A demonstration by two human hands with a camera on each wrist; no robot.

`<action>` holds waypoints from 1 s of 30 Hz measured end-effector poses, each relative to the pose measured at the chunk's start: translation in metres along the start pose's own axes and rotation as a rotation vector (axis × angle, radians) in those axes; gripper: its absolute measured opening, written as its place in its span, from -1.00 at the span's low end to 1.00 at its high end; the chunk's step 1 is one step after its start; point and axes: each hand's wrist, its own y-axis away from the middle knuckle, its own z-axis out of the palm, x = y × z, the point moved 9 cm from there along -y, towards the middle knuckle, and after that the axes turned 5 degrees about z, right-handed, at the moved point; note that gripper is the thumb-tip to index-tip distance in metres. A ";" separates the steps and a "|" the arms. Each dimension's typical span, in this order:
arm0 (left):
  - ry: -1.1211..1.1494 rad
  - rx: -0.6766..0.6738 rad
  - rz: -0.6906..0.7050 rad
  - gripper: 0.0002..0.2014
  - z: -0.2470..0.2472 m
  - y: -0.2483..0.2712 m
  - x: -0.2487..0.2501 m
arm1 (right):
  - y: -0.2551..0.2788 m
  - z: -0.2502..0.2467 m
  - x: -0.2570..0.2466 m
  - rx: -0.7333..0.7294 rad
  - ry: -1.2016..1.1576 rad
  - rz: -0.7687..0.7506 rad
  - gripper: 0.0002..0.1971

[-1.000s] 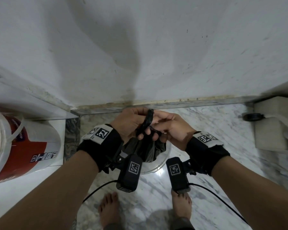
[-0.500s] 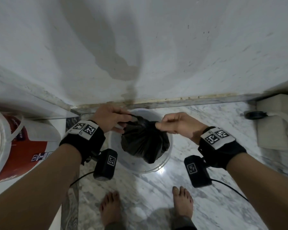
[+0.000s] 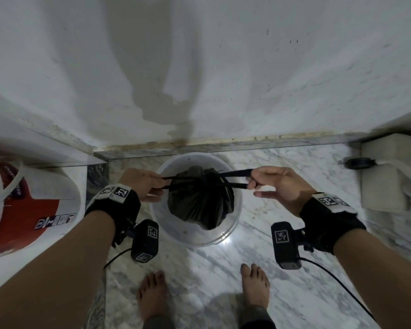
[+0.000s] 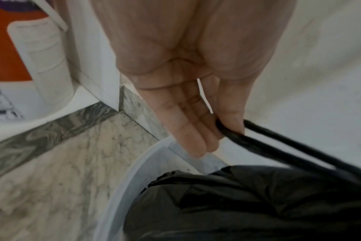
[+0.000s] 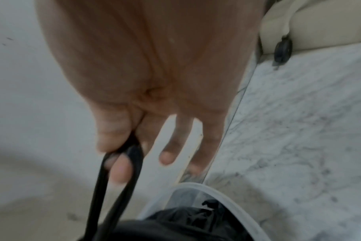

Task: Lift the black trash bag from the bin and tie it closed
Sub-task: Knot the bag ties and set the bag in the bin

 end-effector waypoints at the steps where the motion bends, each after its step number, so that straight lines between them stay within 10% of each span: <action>1: 0.000 0.002 0.004 -0.86 0.000 -0.002 -0.002 | -0.002 -0.011 0.000 0.095 -0.029 -0.021 -0.87; 5: -0.051 0.025 0.053 -0.89 0.008 -0.007 0.000 | -0.010 -0.043 0.004 0.518 0.151 -0.084 -0.77; 9: -0.460 0.045 0.309 -0.87 0.003 -0.004 0.024 | -0.009 -0.041 -0.012 0.540 0.787 -0.078 -0.76; 14: -1.212 -0.009 0.649 -0.70 0.017 0.026 0.039 | 0.013 -0.004 -0.039 0.521 1.562 -0.619 -0.80; 19: -1.294 -0.076 0.628 -0.70 0.027 0.033 0.038 | 0.011 -0.004 -0.036 0.432 1.653 -0.496 -0.86; 26: -0.847 0.038 0.530 -0.73 0.013 0.048 0.058 | 0.017 -0.017 -0.029 0.382 1.380 -0.213 -0.71; 30: -0.905 -0.071 0.439 -0.55 0.005 0.068 0.063 | 0.040 -0.014 -0.040 0.282 1.291 -0.115 -0.39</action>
